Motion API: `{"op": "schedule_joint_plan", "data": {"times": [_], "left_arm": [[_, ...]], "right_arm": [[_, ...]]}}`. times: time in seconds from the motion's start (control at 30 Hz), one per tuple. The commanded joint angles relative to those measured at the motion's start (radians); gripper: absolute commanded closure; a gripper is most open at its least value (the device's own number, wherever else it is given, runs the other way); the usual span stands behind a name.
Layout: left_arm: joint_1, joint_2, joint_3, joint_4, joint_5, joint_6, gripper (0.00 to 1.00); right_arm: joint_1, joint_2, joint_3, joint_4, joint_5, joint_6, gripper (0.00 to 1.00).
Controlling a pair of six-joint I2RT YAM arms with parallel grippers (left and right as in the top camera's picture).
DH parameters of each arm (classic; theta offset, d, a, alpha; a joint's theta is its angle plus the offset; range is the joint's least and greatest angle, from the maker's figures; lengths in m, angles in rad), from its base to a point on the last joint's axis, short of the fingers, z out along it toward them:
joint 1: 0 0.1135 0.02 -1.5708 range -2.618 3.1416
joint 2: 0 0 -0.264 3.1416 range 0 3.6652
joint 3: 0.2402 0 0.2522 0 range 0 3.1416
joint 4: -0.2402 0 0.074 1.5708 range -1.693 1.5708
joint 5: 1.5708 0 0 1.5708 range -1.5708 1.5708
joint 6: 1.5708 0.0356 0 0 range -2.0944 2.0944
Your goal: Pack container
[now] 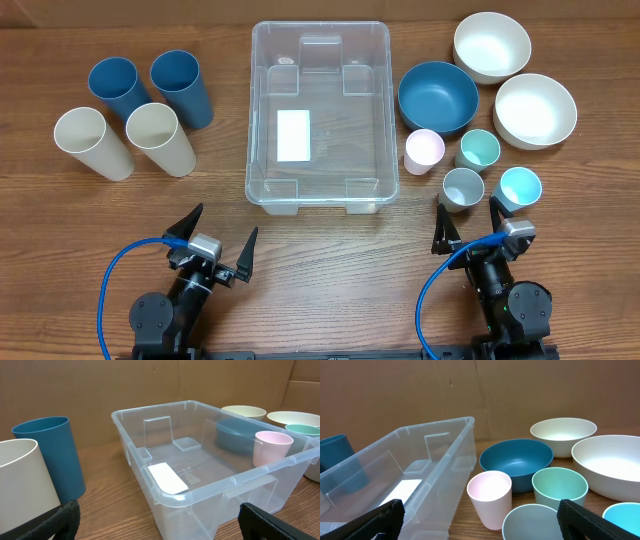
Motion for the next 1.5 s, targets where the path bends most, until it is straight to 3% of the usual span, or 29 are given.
{"op": "schedule_joint_plan", "data": {"times": [0.0,0.5,0.7,0.87,1.17,1.27,1.47], "left_arm": [[0.007,-0.008,-0.003,0.001,0.015,-0.003,0.00],[0.007,-0.008,-0.003,0.001,0.014,-0.003,0.00],[0.007,-0.008,-0.003,0.001,0.015,-0.003,0.00],[0.007,-0.008,-0.003,0.001,0.015,-0.003,0.00],[0.007,-0.008,-0.003,0.001,0.014,-0.003,0.00],[0.007,-0.008,-0.003,0.001,0.015,-0.003,0.00],[0.007,-0.008,-0.003,0.001,0.015,-0.003,0.00]], "right_arm": [[-0.003,-0.010,-0.010,0.008,-0.003,0.000,0.00],[-0.003,-0.010,-0.009,0.008,-0.011,0.028,0.00],[-0.003,0.029,0.219,-0.243,-0.010,0.071,0.00],[-0.003,0.324,0.615,-0.455,-0.010,0.071,0.00],[-0.003,1.174,1.493,-0.937,-0.014,-0.120,0.00],[-0.003,1.334,1.588,-0.951,-0.026,-0.120,0.00],[-0.008,1.553,1.587,-0.790,0.029,-0.092,0.00]]}}
